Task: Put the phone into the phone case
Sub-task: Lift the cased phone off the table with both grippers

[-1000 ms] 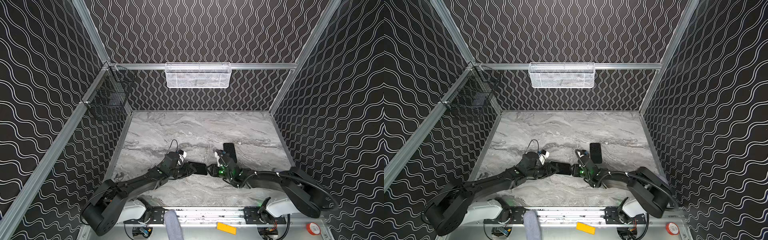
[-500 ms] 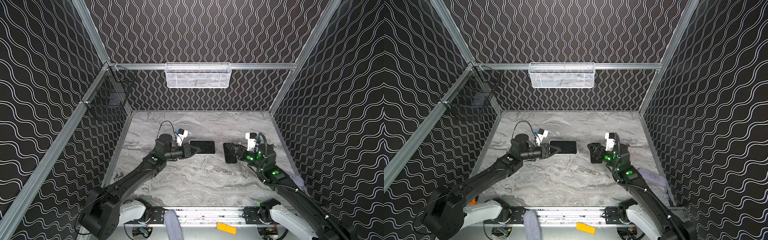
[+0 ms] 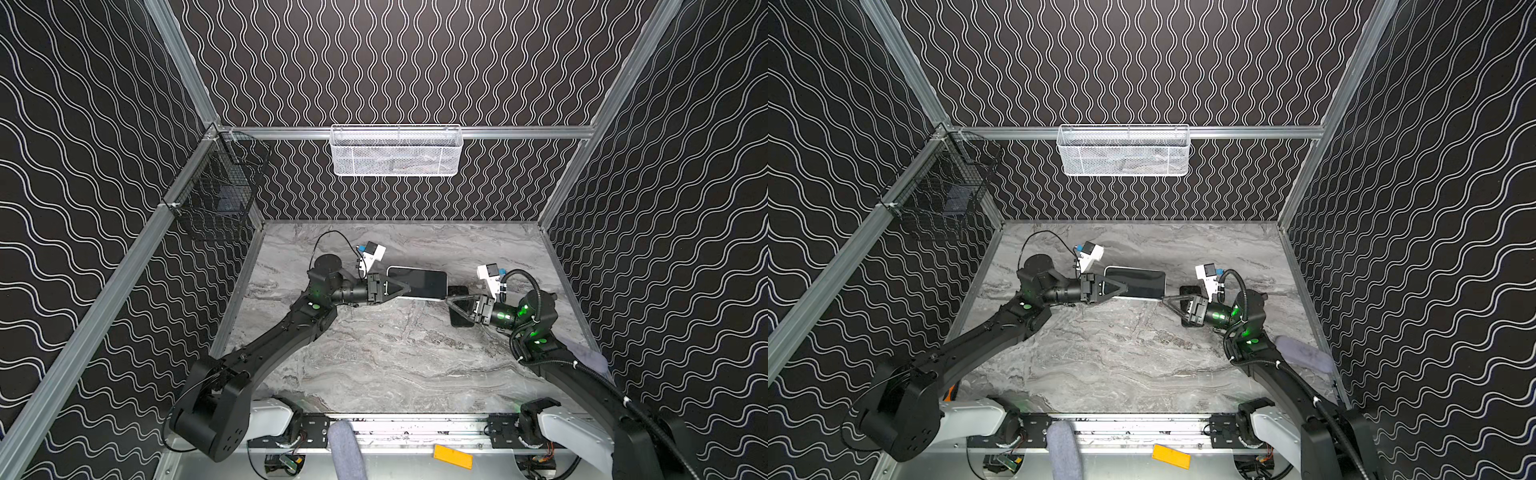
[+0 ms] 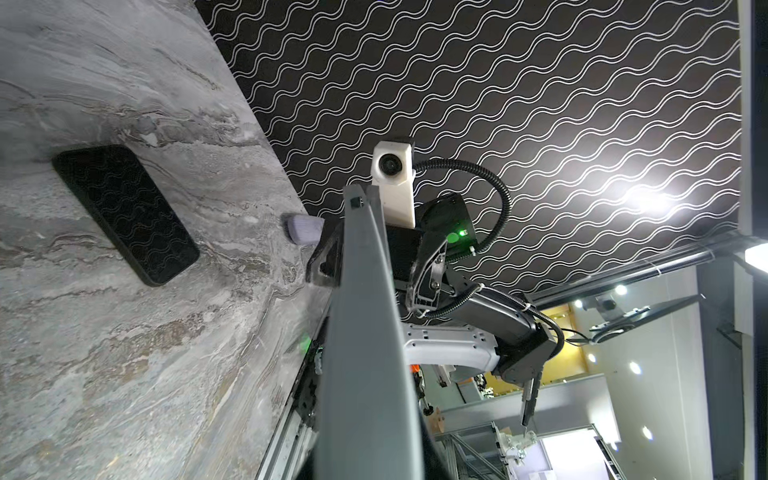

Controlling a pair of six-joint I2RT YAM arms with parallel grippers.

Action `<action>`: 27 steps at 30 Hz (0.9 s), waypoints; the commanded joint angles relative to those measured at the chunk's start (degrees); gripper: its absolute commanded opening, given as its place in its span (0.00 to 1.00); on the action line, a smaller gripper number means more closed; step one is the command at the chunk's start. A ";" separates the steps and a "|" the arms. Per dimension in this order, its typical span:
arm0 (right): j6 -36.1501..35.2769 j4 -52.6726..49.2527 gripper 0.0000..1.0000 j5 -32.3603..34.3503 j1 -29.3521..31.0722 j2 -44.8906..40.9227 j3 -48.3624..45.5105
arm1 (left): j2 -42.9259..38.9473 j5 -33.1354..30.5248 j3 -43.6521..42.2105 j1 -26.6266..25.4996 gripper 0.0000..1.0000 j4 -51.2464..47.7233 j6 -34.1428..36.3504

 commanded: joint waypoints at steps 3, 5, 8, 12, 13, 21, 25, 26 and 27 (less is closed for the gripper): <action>5.91 13.89 0.74 -2.41 2.97 4.07 2.44 | 0.13 1.37 -0.34 0.12 0.00 7.02 -2.13; 7.19 15.77 0.71 -2.04 3.62 5.32 3.23 | 0.13 1.31 -0.41 0.10 0.00 6.97 -2.14; 9.32 19.28 0.62 -1.46 3.72 6.62 3.61 | 0.34 1.29 -0.58 0.09 0.00 7.43 -2.40; 10.02 19.73 0.44 -0.53 3.72 6.79 3.80 | 0.63 1.28 -0.87 0.09 0.00 8.23 -3.09; 9.93 19.62 0.41 -0.39 3.72 6.72 3.72 | 0.72 1.35 -0.95 0.13 0.00 8.49 -3.28; 9.00 17.13 0.21 0.28 3.63 5.83 3.87 | 2.06 1.46 -0.63 0.09 0.00 10.44 -4.47; 8.59 16.12 0.12 0.81 3.54 5.60 3.76 | 2.23 1.50 -0.35 0.13 0.00 9.87 -4.11; 8.41 15.68 0.10 1.05 3.54 5.49 3.83 | 2.28 1.58 -0.31 0.09 0.00 9.53 -3.83; 8.20 15.16 0.08 1.12 3.54 5.39 3.87 | 2.24 1.65 -0.25 0.11 0.00 9.20 -3.56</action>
